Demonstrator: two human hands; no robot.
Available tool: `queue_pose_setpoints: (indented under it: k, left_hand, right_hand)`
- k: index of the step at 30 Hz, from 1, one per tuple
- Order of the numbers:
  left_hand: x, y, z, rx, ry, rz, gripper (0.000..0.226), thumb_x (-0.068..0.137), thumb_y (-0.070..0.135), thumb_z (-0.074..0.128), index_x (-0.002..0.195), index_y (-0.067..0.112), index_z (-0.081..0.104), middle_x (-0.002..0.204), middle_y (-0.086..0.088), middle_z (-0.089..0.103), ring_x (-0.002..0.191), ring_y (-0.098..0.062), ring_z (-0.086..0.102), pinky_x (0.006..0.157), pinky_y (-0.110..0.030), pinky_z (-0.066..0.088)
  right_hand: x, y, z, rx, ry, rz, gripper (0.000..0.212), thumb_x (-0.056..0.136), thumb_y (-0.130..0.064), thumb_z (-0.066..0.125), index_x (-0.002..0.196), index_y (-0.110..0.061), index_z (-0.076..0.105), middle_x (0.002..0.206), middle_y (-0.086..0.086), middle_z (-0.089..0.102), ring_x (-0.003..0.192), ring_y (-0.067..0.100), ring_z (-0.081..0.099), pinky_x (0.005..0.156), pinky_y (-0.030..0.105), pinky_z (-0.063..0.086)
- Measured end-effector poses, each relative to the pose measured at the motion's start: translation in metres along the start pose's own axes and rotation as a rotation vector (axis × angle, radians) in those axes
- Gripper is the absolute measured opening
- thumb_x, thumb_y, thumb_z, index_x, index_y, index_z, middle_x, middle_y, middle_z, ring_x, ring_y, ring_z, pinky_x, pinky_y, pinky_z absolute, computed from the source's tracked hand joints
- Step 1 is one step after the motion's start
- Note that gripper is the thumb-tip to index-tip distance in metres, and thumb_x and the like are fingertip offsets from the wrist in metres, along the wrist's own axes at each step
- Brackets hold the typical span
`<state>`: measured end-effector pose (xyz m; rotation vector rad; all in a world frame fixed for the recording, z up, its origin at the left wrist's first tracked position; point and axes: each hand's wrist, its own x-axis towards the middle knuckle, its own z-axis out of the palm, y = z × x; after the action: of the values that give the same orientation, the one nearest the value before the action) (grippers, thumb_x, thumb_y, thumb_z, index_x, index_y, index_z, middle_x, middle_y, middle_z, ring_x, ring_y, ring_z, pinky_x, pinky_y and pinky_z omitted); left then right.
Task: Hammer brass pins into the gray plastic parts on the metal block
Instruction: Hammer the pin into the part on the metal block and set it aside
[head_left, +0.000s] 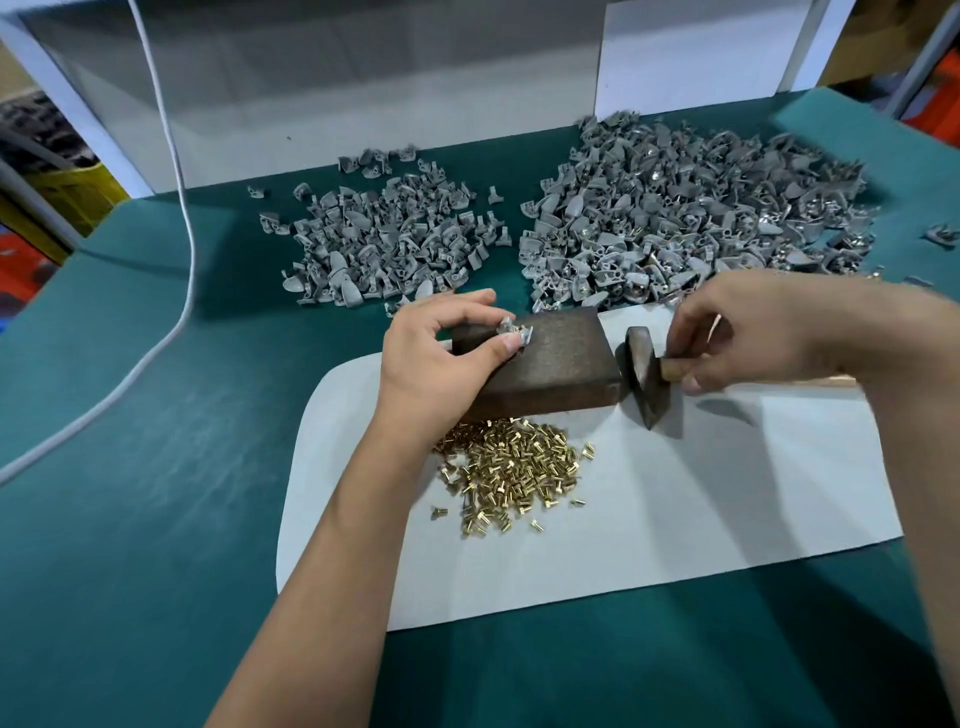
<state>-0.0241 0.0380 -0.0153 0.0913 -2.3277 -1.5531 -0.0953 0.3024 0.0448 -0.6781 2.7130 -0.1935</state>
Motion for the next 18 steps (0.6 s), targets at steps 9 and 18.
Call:
queue_pose_setpoints:
  k: [9,18]
  left_hand:
    - [0.0,0.0,-0.008,-0.063,-0.054,-0.06,0.018,0.077,0.011,0.088,0.088,0.023,0.08,0.122,0.005,0.072,0.116,-0.003,0.066,0.1,-0.026,0.05]
    - [-0.001,0.003,-0.003,-0.055,-0.065,-0.079,0.019,0.08,0.006,0.084,0.075,0.022,0.075,0.119,0.004,0.073,0.108,0.001,0.067,0.1,-0.031,0.048]
  right_hand:
    - [-0.001,0.012,-0.001,0.228,0.093,-0.084,0.015,0.09,-0.01,0.076,0.085,-0.022,0.069,0.075,-0.006,0.074,0.07,0.01,0.07,0.075,0.04,0.058]
    - [0.0,-0.061,-0.001,0.309,0.439,-0.231,0.03,0.104,-0.029,0.052,0.075,-0.023,0.054,0.067,-0.007,0.058,0.059,-0.001,0.054,0.052,0.016,0.036]
